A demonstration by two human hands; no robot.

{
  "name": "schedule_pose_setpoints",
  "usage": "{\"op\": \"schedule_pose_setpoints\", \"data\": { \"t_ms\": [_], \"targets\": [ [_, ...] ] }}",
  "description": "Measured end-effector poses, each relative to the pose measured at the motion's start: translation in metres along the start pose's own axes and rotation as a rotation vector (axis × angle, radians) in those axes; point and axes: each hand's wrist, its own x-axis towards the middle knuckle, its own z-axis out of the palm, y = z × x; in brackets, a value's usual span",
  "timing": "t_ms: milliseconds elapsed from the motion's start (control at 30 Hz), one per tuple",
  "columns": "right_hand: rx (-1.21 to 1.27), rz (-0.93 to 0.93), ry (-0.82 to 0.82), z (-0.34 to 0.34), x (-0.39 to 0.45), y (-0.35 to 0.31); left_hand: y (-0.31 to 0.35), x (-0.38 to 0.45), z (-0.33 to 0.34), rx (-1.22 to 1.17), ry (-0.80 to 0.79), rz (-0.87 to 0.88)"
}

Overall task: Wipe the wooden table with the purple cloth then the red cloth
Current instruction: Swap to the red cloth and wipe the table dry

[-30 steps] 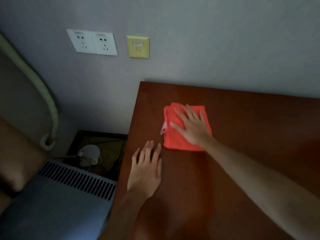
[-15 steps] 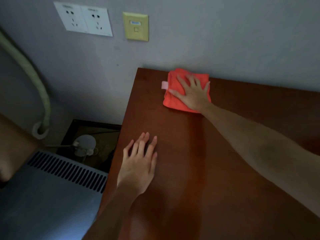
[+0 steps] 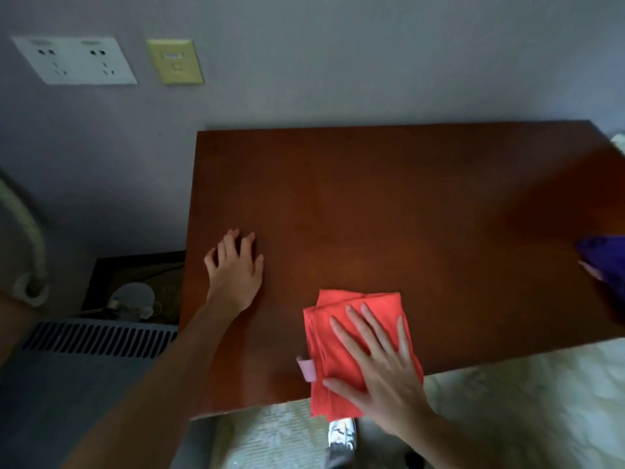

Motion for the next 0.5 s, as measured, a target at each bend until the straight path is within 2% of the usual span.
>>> {"op": "schedule_pose_setpoints", "data": {
  "t_ms": [267, 367, 500],
  "targets": [
    [0.064, 0.008, 0.031, -0.002, 0.063, 0.028, 0.060, 0.015, 0.022, -0.142, 0.032, 0.105],
    [0.095, 0.060, 0.046, -0.006, 0.136, 0.060, 0.070, 0.026, 0.034, -0.108, 0.055, 0.090],
    [0.122, 0.113, -0.011, -0.015, 0.263, 0.105, 0.073, 0.027, 0.043, 0.039, 0.104, 0.117]
  ]
}}
